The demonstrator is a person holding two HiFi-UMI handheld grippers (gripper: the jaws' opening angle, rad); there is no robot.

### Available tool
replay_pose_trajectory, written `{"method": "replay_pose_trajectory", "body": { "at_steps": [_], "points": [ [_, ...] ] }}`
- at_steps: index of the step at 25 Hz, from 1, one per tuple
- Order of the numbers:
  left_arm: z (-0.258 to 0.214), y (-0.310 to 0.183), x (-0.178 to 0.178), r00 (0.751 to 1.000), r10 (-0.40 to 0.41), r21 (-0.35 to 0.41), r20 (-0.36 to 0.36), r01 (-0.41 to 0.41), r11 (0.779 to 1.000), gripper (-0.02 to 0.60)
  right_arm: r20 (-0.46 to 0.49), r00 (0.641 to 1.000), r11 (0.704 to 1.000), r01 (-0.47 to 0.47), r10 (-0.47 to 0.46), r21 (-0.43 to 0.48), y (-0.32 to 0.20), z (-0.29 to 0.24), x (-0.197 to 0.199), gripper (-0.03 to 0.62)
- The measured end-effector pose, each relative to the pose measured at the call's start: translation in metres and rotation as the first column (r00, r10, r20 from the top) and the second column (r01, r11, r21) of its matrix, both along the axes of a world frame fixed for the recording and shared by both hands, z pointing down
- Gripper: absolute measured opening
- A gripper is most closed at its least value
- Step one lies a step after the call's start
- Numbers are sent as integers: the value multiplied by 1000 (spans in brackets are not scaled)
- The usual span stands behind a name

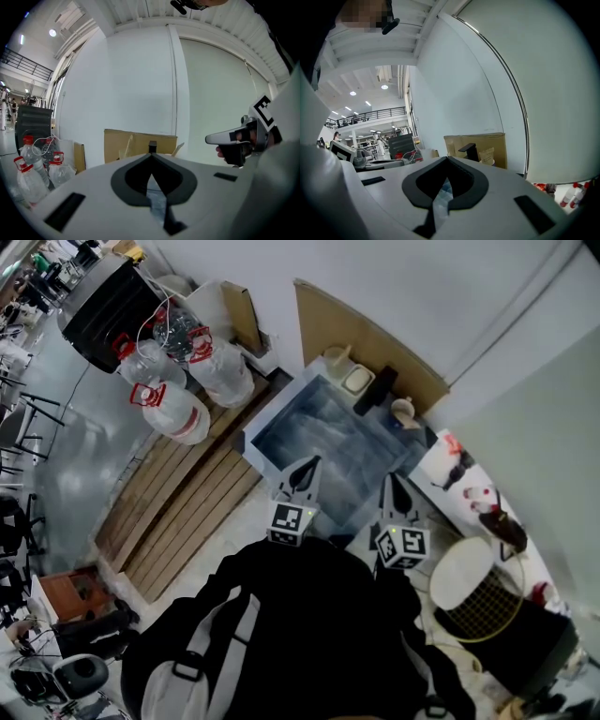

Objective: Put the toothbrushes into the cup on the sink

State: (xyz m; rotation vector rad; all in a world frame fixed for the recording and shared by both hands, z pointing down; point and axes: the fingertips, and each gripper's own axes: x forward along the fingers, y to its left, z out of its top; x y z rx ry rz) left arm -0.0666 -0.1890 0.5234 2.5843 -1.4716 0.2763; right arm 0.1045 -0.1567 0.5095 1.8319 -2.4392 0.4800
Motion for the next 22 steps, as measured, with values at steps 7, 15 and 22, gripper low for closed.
{"method": "replay_pose_trajectory", "body": {
  "at_steps": [7, 15, 22],
  "points": [
    [2, 3, -2, 1000, 4, -3, 1, -4, 1000, 2, 9, 1000, 1000, -10, 10, 4, -2, 1, 0, 2],
    [1, 3, 1, 1000, 11, -10, -9, -12, 1000, 2, 2, 1000, 1000, -5, 5, -2, -2, 0, 1, 2],
    [-1, 2, 4, 999, 17, -13, -27, -17, 1000, 2, -9, 1000, 1000, 3, -3, -9, -2, 3, 0, 2]
  ]
}}
